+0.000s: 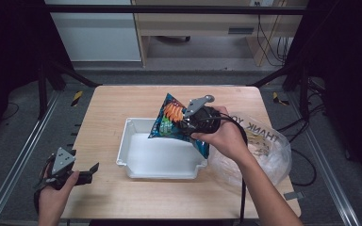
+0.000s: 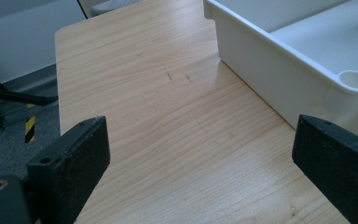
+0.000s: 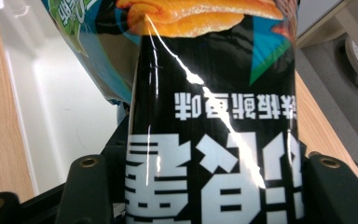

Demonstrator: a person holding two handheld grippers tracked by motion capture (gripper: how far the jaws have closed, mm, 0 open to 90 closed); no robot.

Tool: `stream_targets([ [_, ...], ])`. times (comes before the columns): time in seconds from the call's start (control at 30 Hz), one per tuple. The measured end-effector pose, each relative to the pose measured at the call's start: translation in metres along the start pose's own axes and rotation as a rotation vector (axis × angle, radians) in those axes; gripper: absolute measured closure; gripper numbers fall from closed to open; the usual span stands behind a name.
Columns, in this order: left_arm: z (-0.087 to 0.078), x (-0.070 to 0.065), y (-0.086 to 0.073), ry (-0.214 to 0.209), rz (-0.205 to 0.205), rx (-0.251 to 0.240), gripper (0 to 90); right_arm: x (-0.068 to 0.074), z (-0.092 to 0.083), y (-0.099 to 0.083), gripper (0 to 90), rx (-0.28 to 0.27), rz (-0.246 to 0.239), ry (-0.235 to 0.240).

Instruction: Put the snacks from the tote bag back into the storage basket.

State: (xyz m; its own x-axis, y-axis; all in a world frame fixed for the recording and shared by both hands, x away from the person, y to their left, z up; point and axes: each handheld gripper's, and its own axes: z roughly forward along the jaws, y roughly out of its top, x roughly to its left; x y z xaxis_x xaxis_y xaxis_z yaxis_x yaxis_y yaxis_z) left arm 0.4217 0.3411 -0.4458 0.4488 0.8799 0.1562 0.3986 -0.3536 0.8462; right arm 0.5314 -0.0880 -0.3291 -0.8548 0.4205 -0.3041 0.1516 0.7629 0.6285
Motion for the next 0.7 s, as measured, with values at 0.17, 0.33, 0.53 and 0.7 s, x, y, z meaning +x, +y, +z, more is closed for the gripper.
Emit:
stream_targets([
  [0.17,0.000,-0.002,0.000,-0.002,0.013,0.002,3.7,-0.001,0.001,0.001,41.7,-0.003,-0.015,0.012],
  [0.33,0.000,-0.004,0.001,0.004,0.029,0.006,3.6,0.000,0.006,0.003,41.7,-0.005,-0.030,0.019],
  [0.53,0.000,-0.005,0.001,0.007,0.036,0.006,3.7,0.004,0.015,0.007,41.7,0.003,-0.045,0.035],
  [0.7,-0.003,-0.004,0.001,0.011,0.034,0.004,3.6,0.007,0.021,0.012,41.7,0.001,-0.055,0.050],
])
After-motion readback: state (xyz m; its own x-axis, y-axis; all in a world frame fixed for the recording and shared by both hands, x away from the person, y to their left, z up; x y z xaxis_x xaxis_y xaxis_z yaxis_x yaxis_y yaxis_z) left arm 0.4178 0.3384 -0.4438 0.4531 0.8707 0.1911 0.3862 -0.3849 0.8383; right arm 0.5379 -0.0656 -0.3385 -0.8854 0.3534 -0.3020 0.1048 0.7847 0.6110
